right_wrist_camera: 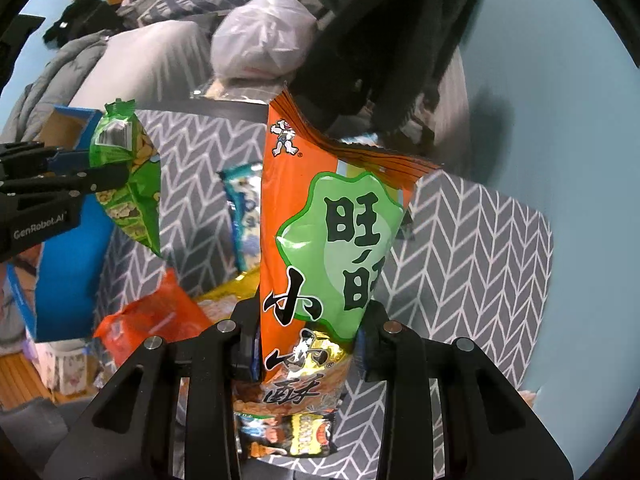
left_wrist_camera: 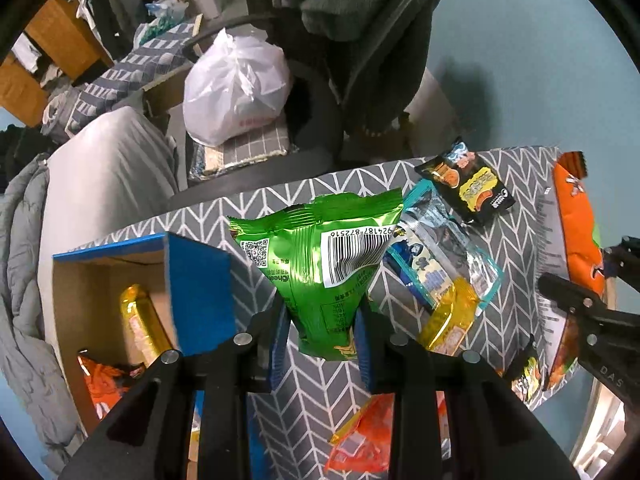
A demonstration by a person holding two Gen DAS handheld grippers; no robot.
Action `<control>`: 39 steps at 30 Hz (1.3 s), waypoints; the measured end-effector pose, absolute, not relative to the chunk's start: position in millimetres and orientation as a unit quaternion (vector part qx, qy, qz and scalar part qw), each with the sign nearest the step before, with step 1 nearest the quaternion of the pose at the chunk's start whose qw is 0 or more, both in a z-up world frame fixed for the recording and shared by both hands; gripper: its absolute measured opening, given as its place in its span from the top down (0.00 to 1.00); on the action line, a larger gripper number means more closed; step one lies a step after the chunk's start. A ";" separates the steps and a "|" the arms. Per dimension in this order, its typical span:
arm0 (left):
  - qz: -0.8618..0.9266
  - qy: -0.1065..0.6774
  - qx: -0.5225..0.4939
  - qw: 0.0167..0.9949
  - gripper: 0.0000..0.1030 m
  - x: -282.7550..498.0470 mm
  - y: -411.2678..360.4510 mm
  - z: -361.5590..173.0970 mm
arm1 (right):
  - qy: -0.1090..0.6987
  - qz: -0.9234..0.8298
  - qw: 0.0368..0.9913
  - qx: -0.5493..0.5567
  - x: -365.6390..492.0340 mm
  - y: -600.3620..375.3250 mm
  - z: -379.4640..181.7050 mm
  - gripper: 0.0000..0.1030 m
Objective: Organize snacks
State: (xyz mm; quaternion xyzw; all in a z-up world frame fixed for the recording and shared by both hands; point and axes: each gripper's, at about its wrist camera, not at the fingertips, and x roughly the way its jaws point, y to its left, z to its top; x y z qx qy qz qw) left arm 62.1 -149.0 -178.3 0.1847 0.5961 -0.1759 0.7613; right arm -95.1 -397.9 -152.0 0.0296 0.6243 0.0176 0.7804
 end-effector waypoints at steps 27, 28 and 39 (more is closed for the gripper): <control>-0.140 0.560 0.141 0.804 0.71 39.8 -35.0 -90.6 | 0.583 0.131 0.801 -0.040 -57.2 -273.7 -93.3 0.69; -0.137 0.560 0.138 0.805 0.71 39.3 -29.2 -89.0 | 0.582 0.138 0.801 -0.042 -54.5 -267.2 -92.3 0.69; -0.091 0.569 0.109 0.810 0.71 42.0 32.2 -86.8 | 0.572 0.201 0.793 -0.056 -27.1 -192.9 -89.9 0.69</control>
